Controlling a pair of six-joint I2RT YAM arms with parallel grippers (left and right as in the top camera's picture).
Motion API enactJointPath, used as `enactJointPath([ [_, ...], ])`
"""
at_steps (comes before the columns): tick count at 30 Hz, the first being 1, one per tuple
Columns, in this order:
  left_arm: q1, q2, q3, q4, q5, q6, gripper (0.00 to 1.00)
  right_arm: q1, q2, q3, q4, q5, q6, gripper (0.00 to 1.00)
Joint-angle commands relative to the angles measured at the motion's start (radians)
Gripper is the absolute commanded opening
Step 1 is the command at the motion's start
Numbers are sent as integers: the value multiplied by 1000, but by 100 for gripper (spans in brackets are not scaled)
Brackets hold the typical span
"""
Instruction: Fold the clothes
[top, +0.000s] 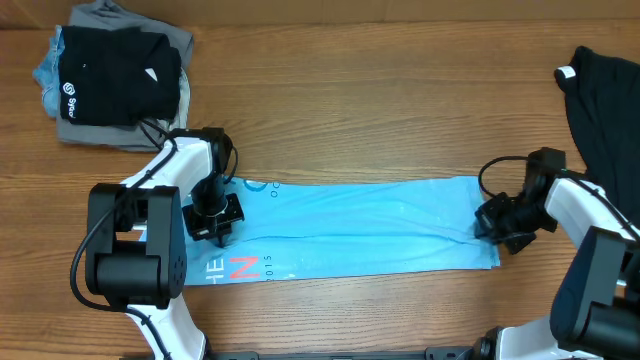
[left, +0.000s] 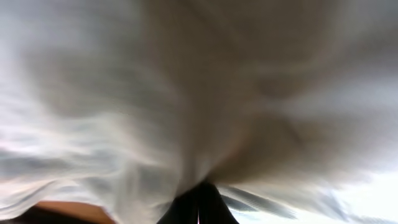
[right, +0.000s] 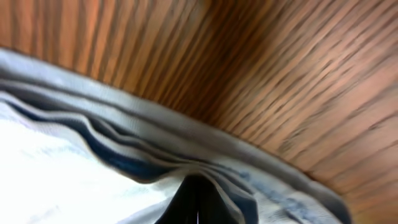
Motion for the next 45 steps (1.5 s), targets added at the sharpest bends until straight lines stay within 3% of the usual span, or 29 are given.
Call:
enactJointPath([
  [1, 18, -23, -18, -9, -134, -40, 4, -16, 4, 51, 2, 92, 11, 4],
  [8, 18, -190, 14, -50, -134, -40, 4, -16, -9, 204, -112, 93, 6, 4],
  [13, 18, -311, 45, -102, -151, -43, 13, -16, -39, 320, -200, 97, -45, 5],
  [14, 18, -333, 50, -111, -162, -54, 17, -16, -43, 334, -215, 97, -58, 12],
  [15, 19, -351, 53, -113, -165, -58, 23, -16, -48, 341, -225, 97, -68, 28],
  [16, 21, -369, 56, -112, -164, -62, 37, -16, -50, 342, -229, 97, -80, 55],
  [17, 23, -384, 57, -112, -157, -71, 61, -17, -51, 342, -233, 101, -89, 100],
  [18, 27, -398, 57, -111, -146, -77, 88, -19, -51, 342, -236, 107, -101, 100],
  [19, 32, -410, 57, -110, -129, -77, 100, -24, -51, 341, -237, 129, -103, 100],
  [30, 32, -413, 55, -104, -96, -107, 100, -41, -50, 248, -169, 95, -203, 100],
  [35, 32, -413, 44, -92, -96, -107, 100, -40, -50, 138, -104, -81, -324, 100],
  [45, 32, -412, 44, -82, -96, -107, 100, -39, -50, -7, 6, -165, -340, 100],
])
